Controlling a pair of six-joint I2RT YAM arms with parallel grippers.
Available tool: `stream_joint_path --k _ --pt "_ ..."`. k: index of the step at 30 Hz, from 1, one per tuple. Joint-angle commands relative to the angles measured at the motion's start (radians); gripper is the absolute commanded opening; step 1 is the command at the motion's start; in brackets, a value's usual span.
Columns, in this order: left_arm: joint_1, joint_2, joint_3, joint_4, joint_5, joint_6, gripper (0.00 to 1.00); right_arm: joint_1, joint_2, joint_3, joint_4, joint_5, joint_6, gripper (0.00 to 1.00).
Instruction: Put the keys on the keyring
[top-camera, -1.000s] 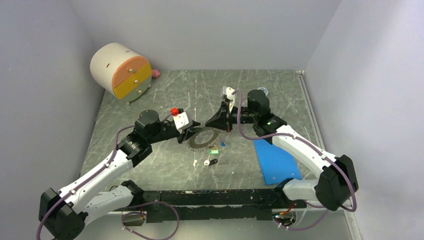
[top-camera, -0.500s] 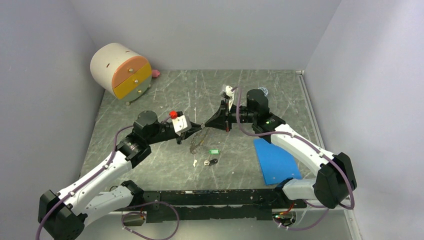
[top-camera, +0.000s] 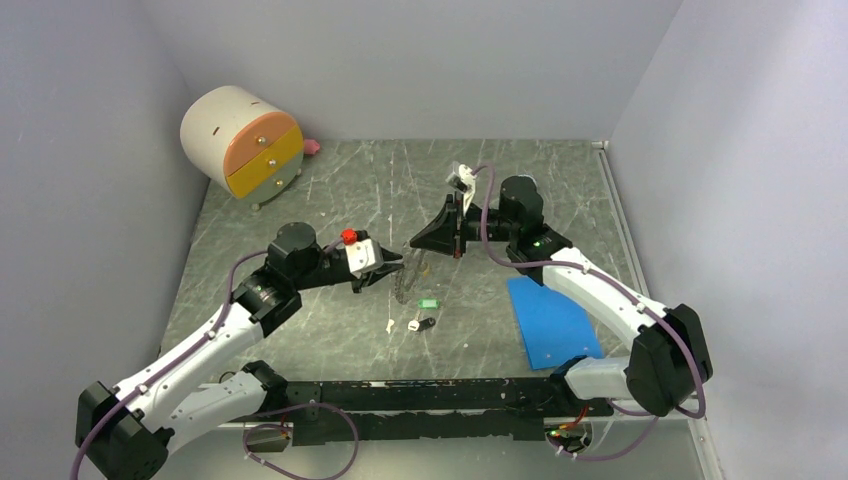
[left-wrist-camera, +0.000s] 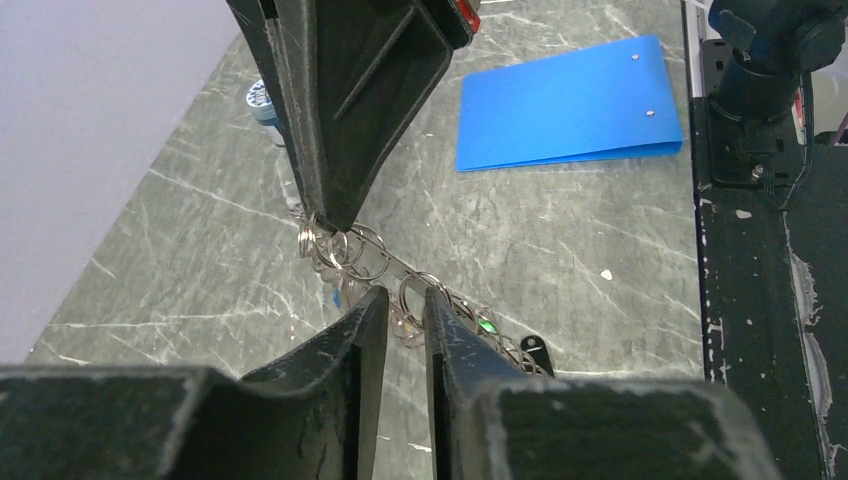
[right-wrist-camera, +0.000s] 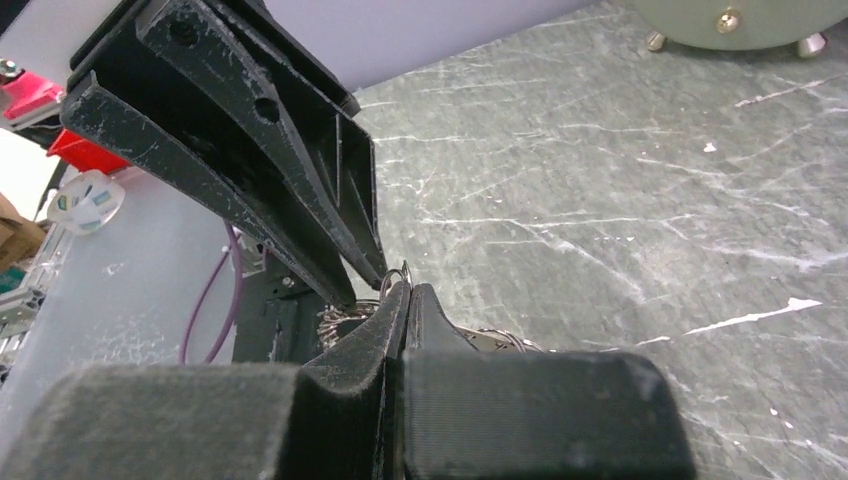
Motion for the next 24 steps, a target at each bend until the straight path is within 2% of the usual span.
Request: stream_joint_path --k 1,5,9,15,21,24 --pt "-0.008 -0.036 0.003 0.013 0.019 -0.002 0.3 -0.003 -0.017 -0.013 0.142 -0.055 0.01 0.0" --pt "-0.008 -0.072 0.005 0.024 -0.069 -0.071 0.42 -0.006 -0.031 -0.028 0.121 -0.089 -0.053 0.0" --pt "-0.006 -0.078 0.034 0.005 -0.12 -0.12 0.47 -0.011 -0.045 -0.041 0.095 -0.126 -0.116 0.0" --pt "0.026 -0.018 0.058 -0.03 -0.1 -0.171 0.46 -0.02 -0.061 -0.052 0.113 -0.182 -0.125 0.0" --pt "0.101 -0.008 0.016 0.033 -0.074 -0.241 0.45 -0.019 -0.068 -0.055 0.115 -0.227 -0.13 0.0" --pt "0.114 0.012 0.012 0.043 -0.019 -0.217 0.43 -0.019 -0.066 -0.052 0.119 -0.235 -0.121 0.0"
